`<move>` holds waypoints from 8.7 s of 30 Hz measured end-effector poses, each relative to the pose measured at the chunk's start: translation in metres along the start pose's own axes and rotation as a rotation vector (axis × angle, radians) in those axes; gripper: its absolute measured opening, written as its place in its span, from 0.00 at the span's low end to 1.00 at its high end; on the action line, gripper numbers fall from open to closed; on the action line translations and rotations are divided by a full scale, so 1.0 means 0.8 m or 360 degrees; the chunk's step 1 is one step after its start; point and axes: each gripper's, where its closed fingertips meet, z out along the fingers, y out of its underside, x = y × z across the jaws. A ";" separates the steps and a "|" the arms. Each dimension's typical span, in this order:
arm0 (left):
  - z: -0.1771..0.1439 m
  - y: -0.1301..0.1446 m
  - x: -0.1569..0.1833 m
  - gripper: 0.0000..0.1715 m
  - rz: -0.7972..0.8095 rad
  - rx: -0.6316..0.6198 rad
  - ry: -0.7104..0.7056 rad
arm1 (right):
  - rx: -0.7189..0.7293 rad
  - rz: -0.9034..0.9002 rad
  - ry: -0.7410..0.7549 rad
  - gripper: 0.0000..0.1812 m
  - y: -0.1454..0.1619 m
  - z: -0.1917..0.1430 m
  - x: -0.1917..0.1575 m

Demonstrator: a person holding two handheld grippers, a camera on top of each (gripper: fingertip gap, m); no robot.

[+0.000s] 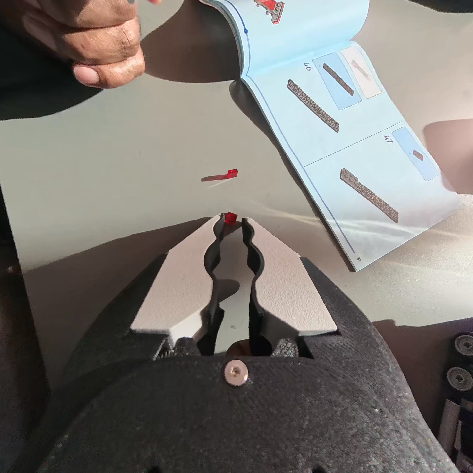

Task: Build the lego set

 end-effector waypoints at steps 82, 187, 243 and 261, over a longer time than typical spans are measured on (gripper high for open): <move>-0.008 -0.024 0.050 0.03 0.0484 0.0170 0.0143 | 0.0521 -0.0689 -0.0567 0.05 -0.190 -0.117 -0.046; -0.008 -0.031 0.003 0.04 -0.0448 0.0342 0.0223 | 0.0820 -0.1701 0.0286 0.00 -0.197 -0.082 -0.005; -0.002 0.029 -0.015 0.03 0.0026 -0.0278 -0.0153 | 0.0038 -0.0235 -0.0139 0.05 -0.002 -0.016 0.018; -0.002 0.027 0.014 0.03 0.0558 -0.0261 -0.0065 | 0.0481 -0.0541 -0.0391 0.05 -0.148 -0.093 -0.028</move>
